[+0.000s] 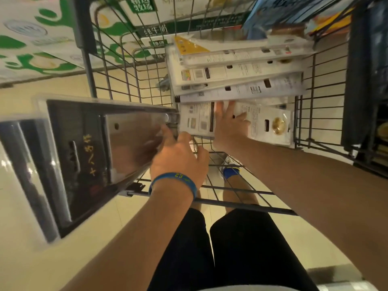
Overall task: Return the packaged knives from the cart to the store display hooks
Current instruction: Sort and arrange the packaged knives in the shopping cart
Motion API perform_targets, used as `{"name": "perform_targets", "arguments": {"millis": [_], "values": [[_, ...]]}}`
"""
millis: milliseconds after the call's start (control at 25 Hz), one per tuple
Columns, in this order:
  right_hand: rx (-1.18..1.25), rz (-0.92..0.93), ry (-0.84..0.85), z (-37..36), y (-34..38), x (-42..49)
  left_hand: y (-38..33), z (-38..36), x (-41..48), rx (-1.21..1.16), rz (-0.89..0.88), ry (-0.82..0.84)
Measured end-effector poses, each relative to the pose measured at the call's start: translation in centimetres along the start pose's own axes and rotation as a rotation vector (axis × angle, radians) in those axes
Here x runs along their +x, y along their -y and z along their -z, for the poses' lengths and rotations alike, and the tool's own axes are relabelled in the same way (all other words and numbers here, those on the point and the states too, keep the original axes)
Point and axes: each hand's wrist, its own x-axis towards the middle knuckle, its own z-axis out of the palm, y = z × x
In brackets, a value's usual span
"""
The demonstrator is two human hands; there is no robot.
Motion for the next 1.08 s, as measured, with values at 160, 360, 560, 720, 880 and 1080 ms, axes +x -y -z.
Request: {"name": "perform_targets", "arguments": {"millis": [160, 360, 560, 720, 880, 1080], "values": [[0.084, 0.014, -0.065, 1.4, -0.4, -1.2, 0.7, 0.6, 1.3, -0.254, 0.179, 0.156], [0.321, 0.093, -0.099, 5.5, -3.2, -3.3, -1.1, 5.1, 1.6, -0.239, -0.006, 0.063], [0.754, -0.037, -0.130, 9.4, -7.5, -9.6, -1.1, 10.8, 0.9, 0.030, -0.203, -0.195], [1.349, -0.139, -0.321, 12.6, -9.1, -16.0, -1.3, 12.3, -0.7, 0.504, -0.306, -0.070], [1.741, -0.143, -0.357, 17.2, -10.0, -20.9, -0.3, 13.8, -2.2, 0.774, -0.225, -0.008], [2.000, -0.054, -0.514, 20.9, -12.0, -26.4, 0.8, 15.0, -5.1, 0.787, -0.307, 0.011]]}}
